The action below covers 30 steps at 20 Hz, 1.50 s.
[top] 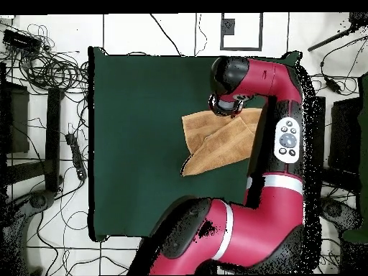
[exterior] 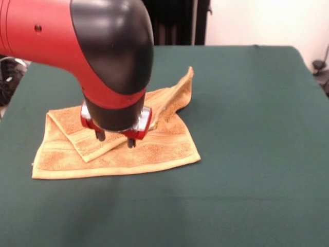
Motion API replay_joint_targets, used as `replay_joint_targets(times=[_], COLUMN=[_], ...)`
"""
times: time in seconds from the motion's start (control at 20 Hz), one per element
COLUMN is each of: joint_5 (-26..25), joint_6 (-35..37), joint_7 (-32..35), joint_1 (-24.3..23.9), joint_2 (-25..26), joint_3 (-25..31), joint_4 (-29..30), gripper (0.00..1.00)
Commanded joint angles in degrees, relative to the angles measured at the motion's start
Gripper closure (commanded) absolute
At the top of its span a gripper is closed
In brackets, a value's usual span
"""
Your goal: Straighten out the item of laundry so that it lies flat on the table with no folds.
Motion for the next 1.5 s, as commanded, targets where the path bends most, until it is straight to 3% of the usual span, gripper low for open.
replay_joint_targets(times=[0.05, 0.65, 0.95, 1.2, 1.5], joint_5=[0.4, -3.9, -5.1, -4.7, -2.6], joint_6=[-1.0, -8.9, -10.4, -12.9, -9.7], joint_7=[-12.3, -15.0, -14.7, -10.4, -6.8], joint_1=[0.2, -1.8, -2.6, -2.8, -2.0], joint_2=[-3.6, -5.7, -5.0, -4.2, -2.5], joint_3=[3.3, 3.8, 5.0, 5.6, 6.3], joint_4=[15.9, 23.6, 23.3, 23.2, 19.1], gripper=[0.00, 0.00, 0.00, 0.00, 0.00])
